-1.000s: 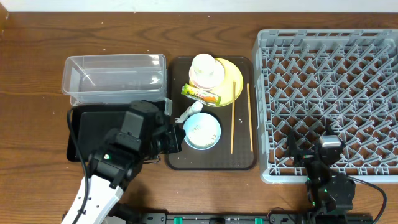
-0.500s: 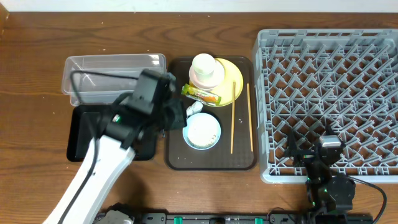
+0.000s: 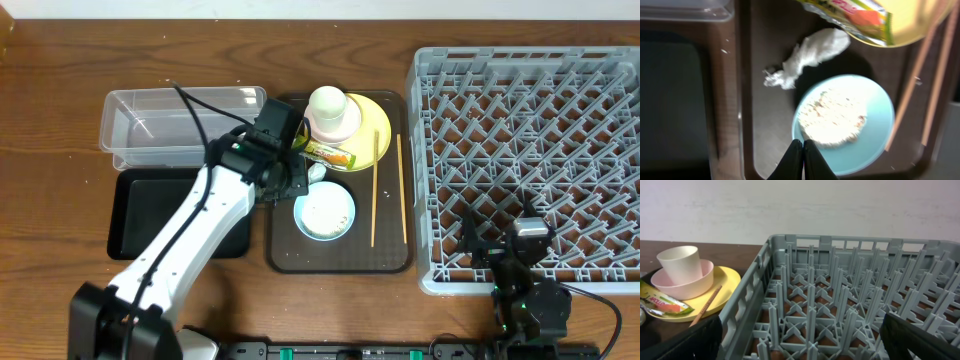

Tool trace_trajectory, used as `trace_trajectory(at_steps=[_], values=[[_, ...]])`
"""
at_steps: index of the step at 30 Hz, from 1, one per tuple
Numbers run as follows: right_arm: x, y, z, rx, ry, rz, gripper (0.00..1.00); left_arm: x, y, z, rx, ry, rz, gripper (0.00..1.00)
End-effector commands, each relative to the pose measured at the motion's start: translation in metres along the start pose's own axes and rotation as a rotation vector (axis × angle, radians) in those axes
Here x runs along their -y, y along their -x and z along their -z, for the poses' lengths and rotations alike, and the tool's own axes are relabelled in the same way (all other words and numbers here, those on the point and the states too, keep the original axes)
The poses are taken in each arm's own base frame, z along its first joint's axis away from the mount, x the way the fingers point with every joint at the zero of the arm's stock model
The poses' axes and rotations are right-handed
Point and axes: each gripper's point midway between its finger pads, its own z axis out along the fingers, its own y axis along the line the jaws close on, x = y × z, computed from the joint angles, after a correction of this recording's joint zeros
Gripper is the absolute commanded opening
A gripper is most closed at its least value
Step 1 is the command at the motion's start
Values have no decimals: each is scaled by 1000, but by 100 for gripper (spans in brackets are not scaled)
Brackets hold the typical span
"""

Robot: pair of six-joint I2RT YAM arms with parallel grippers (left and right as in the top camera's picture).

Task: Sort waste into correct bins and load items into the dishwasher rack
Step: 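Move the left gripper over the crumpled white tissue and lower, then close the left gripper on the white tissue and lift it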

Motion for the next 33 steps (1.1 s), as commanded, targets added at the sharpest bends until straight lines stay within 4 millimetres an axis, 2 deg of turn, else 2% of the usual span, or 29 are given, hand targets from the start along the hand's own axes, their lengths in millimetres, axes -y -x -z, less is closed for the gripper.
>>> trace_trajectory(at_steps=[1,10,17,22,33], values=[[1,0,0,0,-6,-14,99,-11,5,-12,10,74,-11,6],[1,0,0,0,-6,-14,99,-17,-8,-47,-95,126,-17,6],[1,0,0,0,-6,-14,99,-13,-21,-68,-158,154,-47,6],[1,0,0,0,-6,-13,99,-3,-28,-75,-176,142,-76,6],[1,0,0,0,-6,-14,99,30,-54,-76,-197,116,-194,6]])
